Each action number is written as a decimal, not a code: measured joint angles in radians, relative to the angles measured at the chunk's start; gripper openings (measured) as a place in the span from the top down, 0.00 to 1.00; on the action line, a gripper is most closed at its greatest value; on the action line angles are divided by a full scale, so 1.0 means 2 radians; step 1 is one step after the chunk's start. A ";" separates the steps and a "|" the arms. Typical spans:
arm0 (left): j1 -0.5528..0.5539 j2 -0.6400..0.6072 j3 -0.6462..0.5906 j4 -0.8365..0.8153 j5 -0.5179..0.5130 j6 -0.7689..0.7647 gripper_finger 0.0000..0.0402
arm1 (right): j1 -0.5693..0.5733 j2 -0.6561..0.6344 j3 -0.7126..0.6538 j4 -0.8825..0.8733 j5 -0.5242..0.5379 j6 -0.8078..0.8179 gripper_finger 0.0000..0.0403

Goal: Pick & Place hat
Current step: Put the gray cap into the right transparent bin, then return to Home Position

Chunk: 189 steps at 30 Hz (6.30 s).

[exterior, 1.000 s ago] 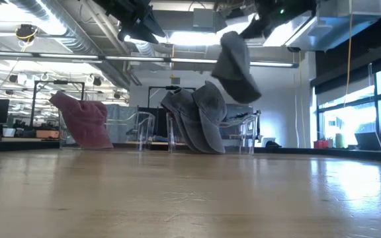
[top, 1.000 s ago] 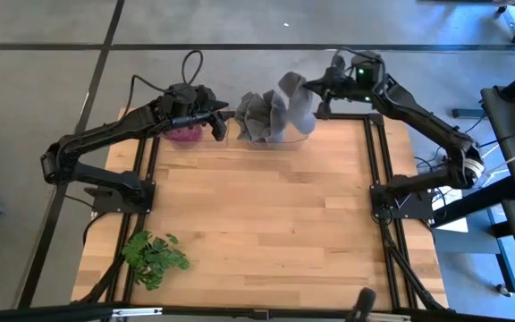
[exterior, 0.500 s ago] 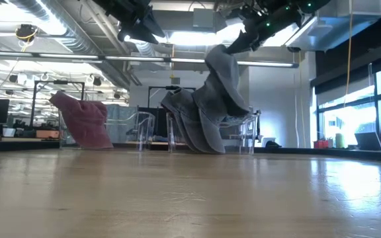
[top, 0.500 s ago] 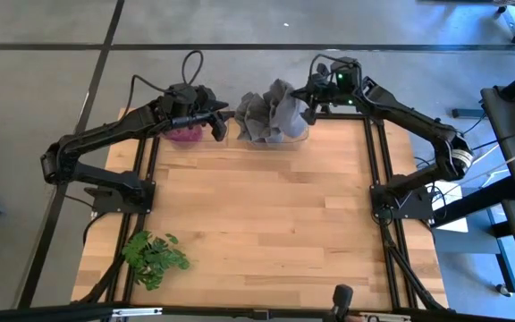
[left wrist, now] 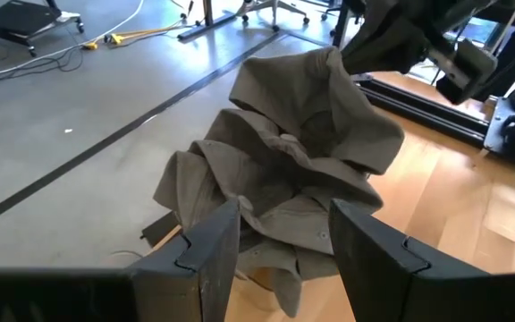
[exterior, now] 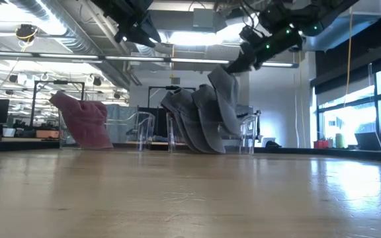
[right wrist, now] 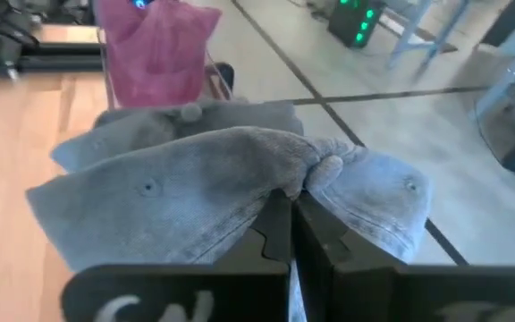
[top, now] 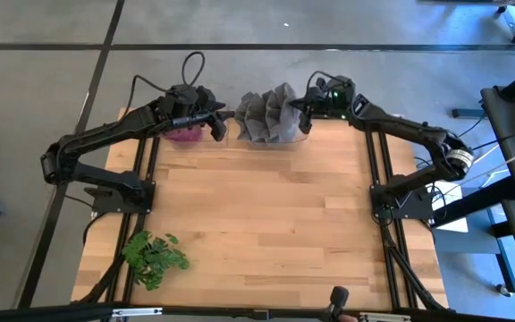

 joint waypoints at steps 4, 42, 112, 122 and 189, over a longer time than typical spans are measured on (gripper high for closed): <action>0.000 0.000 0.000 -0.001 0.000 0.000 0.58 | 0.000 -0.003 -0.016 -0.023 0.021 -0.002 0.96; 0.001 -0.325 -0.247 0.093 0.105 -0.022 0.58 | 0.061 -0.374 -0.252 -0.104 0.008 0.204 0.61; 0.000 -0.592 -0.555 0.205 0.091 -0.017 0.58 | 0.099 -0.625 -0.499 0.080 0.017 0.274 0.61; 0.000 -0.592 -0.555 0.205 0.091 0.021 0.58 | 0.099 -0.707 -0.498 0.028 0.055 0.290 0.61; 0.000 -0.588 -0.555 0.197 0.089 0.039 0.58 | 0.126 -0.705 -0.498 -0.010 0.079 0.299 0.61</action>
